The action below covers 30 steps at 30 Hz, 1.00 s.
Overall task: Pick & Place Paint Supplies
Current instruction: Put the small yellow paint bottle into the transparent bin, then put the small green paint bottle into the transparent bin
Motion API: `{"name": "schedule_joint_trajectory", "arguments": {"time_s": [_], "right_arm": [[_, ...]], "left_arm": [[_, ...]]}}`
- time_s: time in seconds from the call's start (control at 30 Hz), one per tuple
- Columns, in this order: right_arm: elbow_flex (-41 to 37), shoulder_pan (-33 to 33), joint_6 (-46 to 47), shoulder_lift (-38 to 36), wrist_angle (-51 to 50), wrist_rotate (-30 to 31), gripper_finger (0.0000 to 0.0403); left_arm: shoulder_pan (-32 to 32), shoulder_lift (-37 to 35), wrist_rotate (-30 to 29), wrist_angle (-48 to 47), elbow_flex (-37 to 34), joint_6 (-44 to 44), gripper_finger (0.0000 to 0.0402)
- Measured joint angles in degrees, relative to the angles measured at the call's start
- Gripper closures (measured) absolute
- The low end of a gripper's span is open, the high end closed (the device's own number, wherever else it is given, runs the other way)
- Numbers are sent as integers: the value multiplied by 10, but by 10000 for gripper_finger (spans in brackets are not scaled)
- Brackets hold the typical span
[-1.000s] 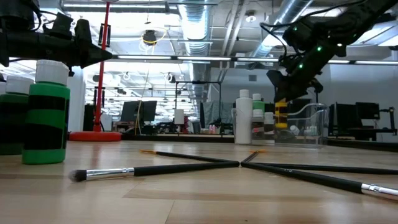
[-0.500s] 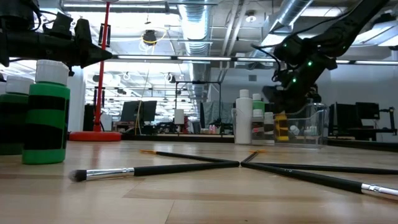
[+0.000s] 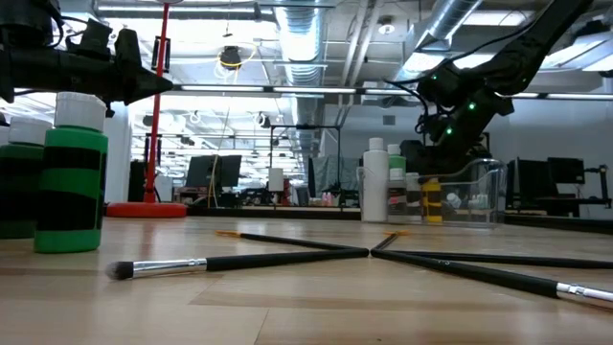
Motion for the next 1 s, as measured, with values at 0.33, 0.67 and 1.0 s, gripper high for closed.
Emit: {"name": "schedule_joint_trajectory", "arguments": {"time_s": [0.33,0.67,1.0], "right_arm": [[0,1,-18,-30,-5,0,202],[0,30,-21,-141,-1,-4,178],[29,202,-94,-153,94,-155,174]], "left_arm": [[0,0,0,0,0,0,394],[0,0,0,0,0,0,394],[0,0,0,0,0,0,394]]}}
